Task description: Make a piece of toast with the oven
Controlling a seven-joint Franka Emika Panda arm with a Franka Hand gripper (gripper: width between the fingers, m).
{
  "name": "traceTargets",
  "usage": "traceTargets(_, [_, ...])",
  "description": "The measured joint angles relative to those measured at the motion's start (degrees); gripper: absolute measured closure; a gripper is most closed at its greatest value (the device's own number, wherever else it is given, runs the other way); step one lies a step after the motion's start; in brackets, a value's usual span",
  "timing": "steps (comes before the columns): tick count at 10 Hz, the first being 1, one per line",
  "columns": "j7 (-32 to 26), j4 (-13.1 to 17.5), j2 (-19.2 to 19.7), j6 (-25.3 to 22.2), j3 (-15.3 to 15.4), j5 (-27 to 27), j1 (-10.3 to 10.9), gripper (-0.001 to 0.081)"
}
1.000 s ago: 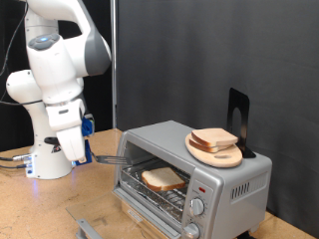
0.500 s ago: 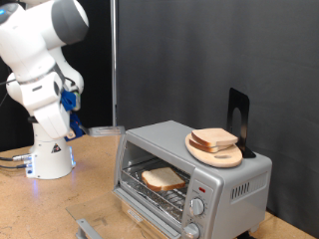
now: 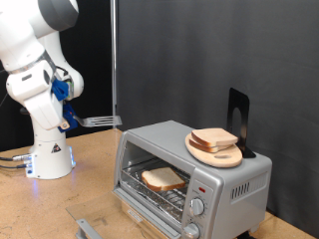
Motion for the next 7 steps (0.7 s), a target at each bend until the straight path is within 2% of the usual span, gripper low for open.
traceTargets(3, [-0.13, -2.93, -4.01, -0.2, 2.66, 3.68, 2.0, 0.054])
traceTargets(7, [3.47, -8.66, -11.09, 5.55, 8.34, 7.57, 4.18, 0.054])
